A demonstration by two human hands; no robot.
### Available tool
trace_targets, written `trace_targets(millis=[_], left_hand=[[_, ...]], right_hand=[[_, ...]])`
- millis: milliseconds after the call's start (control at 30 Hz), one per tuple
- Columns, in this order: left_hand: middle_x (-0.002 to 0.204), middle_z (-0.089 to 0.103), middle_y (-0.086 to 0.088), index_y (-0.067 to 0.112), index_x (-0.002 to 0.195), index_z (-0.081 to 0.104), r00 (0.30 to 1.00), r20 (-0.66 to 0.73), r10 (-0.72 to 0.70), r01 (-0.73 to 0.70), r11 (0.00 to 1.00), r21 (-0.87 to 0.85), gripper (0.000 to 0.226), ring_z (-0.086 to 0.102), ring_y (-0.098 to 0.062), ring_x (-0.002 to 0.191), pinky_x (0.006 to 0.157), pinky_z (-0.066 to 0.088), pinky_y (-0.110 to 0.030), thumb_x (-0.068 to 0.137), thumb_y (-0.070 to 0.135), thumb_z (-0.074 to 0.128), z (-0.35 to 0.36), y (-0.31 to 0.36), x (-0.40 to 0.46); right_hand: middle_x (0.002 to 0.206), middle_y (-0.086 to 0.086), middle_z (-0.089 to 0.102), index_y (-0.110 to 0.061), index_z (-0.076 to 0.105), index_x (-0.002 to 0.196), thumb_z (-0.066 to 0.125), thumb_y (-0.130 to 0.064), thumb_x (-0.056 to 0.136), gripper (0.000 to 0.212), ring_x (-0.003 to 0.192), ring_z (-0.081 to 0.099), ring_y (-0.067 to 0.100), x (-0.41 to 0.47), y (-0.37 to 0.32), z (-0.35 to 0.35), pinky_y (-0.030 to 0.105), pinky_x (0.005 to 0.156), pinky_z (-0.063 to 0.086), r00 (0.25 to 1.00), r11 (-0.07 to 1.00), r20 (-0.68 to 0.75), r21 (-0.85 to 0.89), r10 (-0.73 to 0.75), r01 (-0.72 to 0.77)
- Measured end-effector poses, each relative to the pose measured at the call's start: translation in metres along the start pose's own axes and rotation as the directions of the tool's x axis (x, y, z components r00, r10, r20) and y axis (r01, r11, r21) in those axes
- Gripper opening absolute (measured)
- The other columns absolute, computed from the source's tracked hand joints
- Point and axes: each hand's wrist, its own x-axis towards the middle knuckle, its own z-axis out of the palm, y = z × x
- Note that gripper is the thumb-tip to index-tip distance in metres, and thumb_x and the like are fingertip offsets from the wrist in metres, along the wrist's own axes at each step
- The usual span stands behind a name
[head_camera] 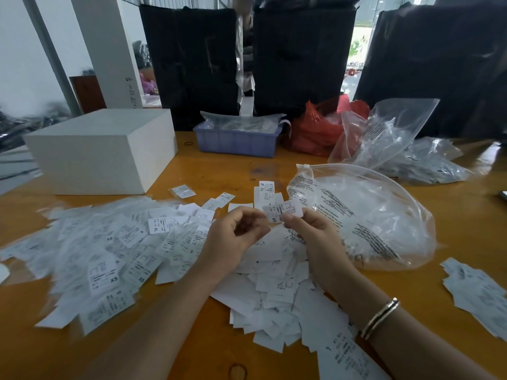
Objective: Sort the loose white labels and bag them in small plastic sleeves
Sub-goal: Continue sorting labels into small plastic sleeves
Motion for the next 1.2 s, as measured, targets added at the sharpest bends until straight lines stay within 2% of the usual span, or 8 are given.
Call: trace_targets(millis=[300, 567, 633, 700, 833, 900, 1000, 1200], left_hand=[[0.082, 0.069, 0.006, 0.028, 0.091, 0.065, 0.998, -0.042, -0.055, 0.050, 0.993, -0.111, 0.019, 0.064, 0.001, 0.076, 0.066, 0.049, -0.009, 0.073, 0.032, 0.071, 0.0003, 0.0000, 0.0013], [0.086, 0.070, 0.008, 0.026, 0.093, 0.066, 0.996, -0.071, -0.062, 0.056, 0.995, -0.086, 0.017, 0.064, 0.001, 0.080, 0.066, 0.048, -0.008, 0.080, 0.017, 0.073, -0.0007, -0.0031, 0.0017], [0.088, 0.069, 0.006, 0.026, 0.093, 0.066, 0.996, -0.073, -0.060, 0.054, 0.995, -0.081, 0.018, 0.064, 0.001, 0.080, 0.066, 0.048, -0.008, 0.080, 0.016, 0.072, -0.0011, -0.0034, 0.0020], [0.088, 0.069, 0.004, 0.025, 0.094, 0.066, 0.996, -0.069, -0.054, 0.048, 0.995, -0.085, 0.018, 0.063, 0.001, 0.078, 0.066, 0.048, -0.008, 0.081, 0.014, 0.072, -0.0011, -0.0038, 0.0026], [0.088, 0.069, 0.000, 0.024, 0.094, 0.067, 0.995, -0.068, -0.077, 0.068, 0.991, -0.119, 0.017, 0.063, 0.000, 0.076, 0.066, 0.048, -0.008, 0.081, 0.013, 0.072, -0.0012, -0.0046, 0.0027], [0.088, 0.070, 0.000, 0.024, 0.094, 0.068, 0.994, -0.070, -0.080, 0.071, 0.990, -0.122, 0.017, 0.064, -0.002, 0.078, 0.067, 0.048, -0.008, 0.081, 0.014, 0.073, -0.0008, -0.0048, 0.0029], [0.090, 0.070, 0.002, 0.025, 0.094, 0.068, 0.994, -0.075, -0.075, 0.067, 0.992, -0.103, 0.016, 0.064, -0.002, 0.081, 0.067, 0.049, -0.009, 0.081, 0.017, 0.073, -0.0005, -0.0050, 0.0034], [0.088, 0.070, 0.015, 0.029, 0.091, 0.066, 0.998, -0.057, -0.041, 0.035, 0.995, -0.098, 0.016, 0.064, 0.002, 0.081, 0.066, 0.048, -0.007, 0.082, 0.017, 0.071, -0.0019, -0.0029, 0.0017]], right_hand=[[0.072, -0.004, 0.071, -0.016, 0.072, 0.076, 0.067, -0.018, 0.081, 0.007, 0.063, 0.065, 0.002, 0.0020, -0.0014, -0.0045, 0.011, 0.053, 0.047, 0.996, 0.995, -0.081, 0.100, 0.031, -0.023], [0.063, -0.010, 0.068, -0.020, 0.070, 0.064, 0.069, -0.017, 0.083, 0.019, 0.055, 0.059, -0.003, 0.0039, 0.0008, -0.0045, 0.010, 0.051, 0.044, 0.997, 0.996, -0.070, -0.087, 0.021, -0.027], [0.066, -0.010, 0.068, -0.025, 0.074, 0.065, 0.070, -0.023, 0.080, 0.015, 0.059, 0.059, -0.002, 0.0051, 0.0017, -0.0064, 0.012, 0.056, 0.046, 0.996, 0.997, -0.083, -0.068, 0.033, -0.038], [0.074, -0.007, 0.070, -0.028, 0.076, 0.070, 0.072, -0.032, 0.072, 0.005, 0.073, 0.060, 0.008, 0.0062, 0.0010, -0.0082, 0.022, 0.072, 0.046, 0.994, 0.999, -0.097, -0.003, 0.042, -0.042], [0.080, -0.001, 0.071, -0.025, 0.076, 0.074, 0.074, -0.034, 0.063, 0.014, 0.084, 0.056, 0.022, 0.0060, -0.0022, -0.0086, 0.038, 0.086, 0.040, 0.992, 0.995, -0.115, 0.094, 0.046, -0.035], [0.081, -0.001, 0.071, -0.026, 0.076, 0.074, 0.073, -0.033, 0.066, 0.011, 0.083, 0.057, 0.021, 0.0044, -0.0020, -0.0078, 0.035, 0.083, 0.042, 0.996, 0.998, -0.088, 0.046, 0.035, -0.031], [0.072, -0.007, 0.069, -0.029, 0.074, 0.066, 0.071, -0.028, 0.073, 0.007, 0.066, 0.059, 0.004, 0.0034, -0.0005, -0.0073, 0.017, 0.064, 0.046, 0.999, 0.999, -0.050, -0.046, 0.014, -0.016], [0.068, 0.001, 0.066, -0.018, 0.068, 0.065, 0.070, -0.017, 0.082, 0.017, 0.063, 0.059, 0.011, 0.0036, 0.0025, -0.0082, 0.020, 0.060, 0.047, 0.999, 0.983, -0.006, -0.177, -0.054, 0.052]])
